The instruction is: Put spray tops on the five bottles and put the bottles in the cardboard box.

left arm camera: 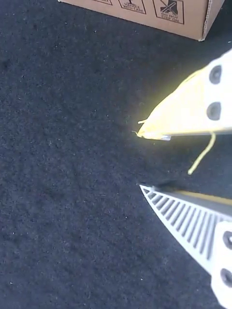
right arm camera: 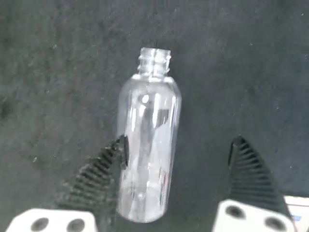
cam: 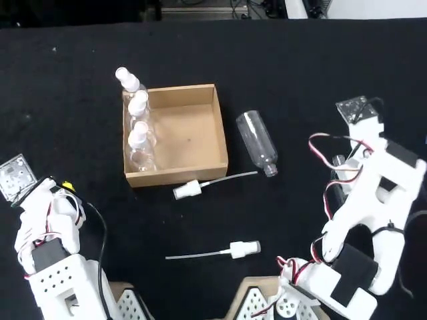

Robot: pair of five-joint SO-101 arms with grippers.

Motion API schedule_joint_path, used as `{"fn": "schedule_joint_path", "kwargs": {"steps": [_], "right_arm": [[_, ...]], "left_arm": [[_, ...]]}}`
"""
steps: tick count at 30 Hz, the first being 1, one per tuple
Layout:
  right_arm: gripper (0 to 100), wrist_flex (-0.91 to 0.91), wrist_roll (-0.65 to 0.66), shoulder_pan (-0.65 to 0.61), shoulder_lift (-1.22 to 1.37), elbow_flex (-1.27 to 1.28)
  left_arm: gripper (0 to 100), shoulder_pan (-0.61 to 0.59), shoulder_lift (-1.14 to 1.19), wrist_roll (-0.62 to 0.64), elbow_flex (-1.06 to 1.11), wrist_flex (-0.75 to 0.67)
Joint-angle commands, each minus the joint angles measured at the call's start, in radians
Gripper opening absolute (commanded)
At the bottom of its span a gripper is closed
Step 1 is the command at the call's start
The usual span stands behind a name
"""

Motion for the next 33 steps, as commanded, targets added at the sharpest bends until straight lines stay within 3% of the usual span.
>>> {"fn": "schedule_joint_path", "kwargs": {"steps": [1, 8, 12, 18, 22, 28, 33], "right_arm": [[28.6, -0.164, -0.012, -0.021, 0.068, 0.073], [27.0, -0.201, -0.012, -0.014, 0.275, 0.001], [2.6, -0.199, -0.018, -0.014, 0.298, -0.041], [1.5, -0.044, -0.075, 0.009, 0.209, -0.153], [1.0, 0.1, -0.104, 0.035, 0.082, -0.249], [1.1, 0.224, -0.172, 0.063, -0.076, -0.28], [1.1, 0.259, -0.173, 0.063, -0.145, -0.28]], "left_arm": [[13, 0.005, -0.015, 0.002, -0.012, -0.012], [13, 0.005, -0.015, 0.002, 0.001, -0.02], [13, 0.005, -0.015, 0.002, 0.002, -0.02], [13, 0.005, -0.015, 0.002, -0.008, -0.017], [13, -0.004, -0.015, -0.014, -0.157, 0.06], [13, 0.005, -0.003, -0.215, -0.492, 0.227], [14, 0.074, -0.002, -0.27, -0.745, 0.407]]}}
